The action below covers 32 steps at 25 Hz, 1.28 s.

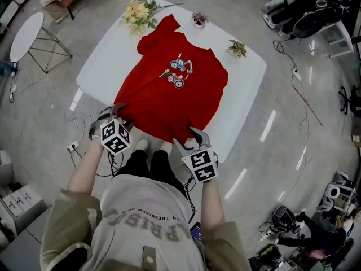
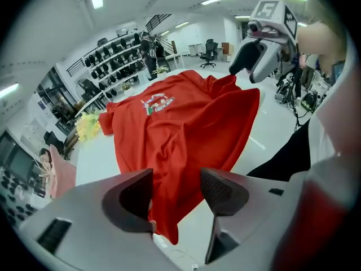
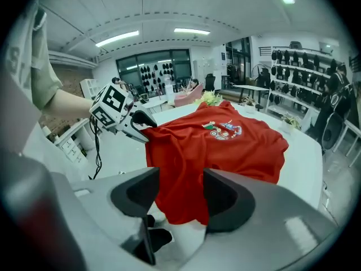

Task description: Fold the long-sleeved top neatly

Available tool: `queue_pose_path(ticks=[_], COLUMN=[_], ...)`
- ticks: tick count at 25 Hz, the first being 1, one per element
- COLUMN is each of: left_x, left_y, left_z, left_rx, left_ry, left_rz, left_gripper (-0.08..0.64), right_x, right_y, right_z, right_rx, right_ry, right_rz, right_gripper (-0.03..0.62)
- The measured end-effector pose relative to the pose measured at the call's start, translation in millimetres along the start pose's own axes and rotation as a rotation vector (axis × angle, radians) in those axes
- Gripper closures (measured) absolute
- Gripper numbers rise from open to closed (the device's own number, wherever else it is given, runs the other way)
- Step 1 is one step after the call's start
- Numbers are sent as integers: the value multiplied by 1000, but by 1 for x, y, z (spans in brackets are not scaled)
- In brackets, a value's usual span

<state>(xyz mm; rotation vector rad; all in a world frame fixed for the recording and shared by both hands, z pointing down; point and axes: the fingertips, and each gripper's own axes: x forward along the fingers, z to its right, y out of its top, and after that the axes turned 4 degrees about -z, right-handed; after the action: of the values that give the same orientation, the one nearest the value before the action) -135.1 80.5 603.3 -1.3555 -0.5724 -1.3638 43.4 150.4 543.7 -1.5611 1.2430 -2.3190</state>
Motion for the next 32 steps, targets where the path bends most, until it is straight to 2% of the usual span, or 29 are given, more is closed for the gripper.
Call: queue_pose_path(ticks=[3, 5, 8, 9, 13, 15, 18, 21, 23, 24, 26, 27, 28, 29, 32], left_x=[1, 4, 3, -2, -31, -39, -31, -10, 2, 6, 8, 5, -1, -8, -36], left_y=[-2, -1, 0, 0, -7, -19, -44, -62, -68, -71, -74, -73, -70, -66, -40], left_z=[9, 9, 1, -2, -16, -13, 3, 21, 28, 34, 46, 50, 52, 52, 55], left_rx=[15, 38, 102, 119, 162, 179, 209, 257, 278, 282, 269, 251, 228, 200, 103], left_ry=[7, 6, 26, 36, 119, 104, 27, -9, -38, -69, -142, -167, -181, -187, -214], left_rz=[-7, 4, 66, 99, 218, 234, 187, 116, 70, 47, 10, 4, 8, 20, 81], left_gripper=[301, 347, 474, 499, 528, 529, 529, 528, 507, 463, 343, 266, 233, 224, 216], right_x=[1, 7, 13, 12, -11, -19, -15, -3, 7, 11, 13, 10, 6, -1, -31], right_y=[-20, -35, -44, -44, -40, -47, -71, -95, -106, -110, -114, -111, -107, -100, -80], right_z=[-13, -14, -8, -9, -19, -27, -41, -47, -45, -45, -52, -56, -59, -59, -39], right_rx=[-27, -59, -69, -57, -57, -71, -73, -98, -95, -86, -50, -24, 3, 28, 96], right_ry=[-42, -92, -196, -218, -296, -307, -290, -290, -293, -282, -221, -182, -152, -135, -154], right_rz=[-64, -131, -172, -163, -68, -53, -104, -186, -235, -259, -294, -296, -283, -255, -134], right_gripper=[351, 369, 540, 568, 580, 580, 580, 580, 579, 576, 485, 420, 359, 328, 322])
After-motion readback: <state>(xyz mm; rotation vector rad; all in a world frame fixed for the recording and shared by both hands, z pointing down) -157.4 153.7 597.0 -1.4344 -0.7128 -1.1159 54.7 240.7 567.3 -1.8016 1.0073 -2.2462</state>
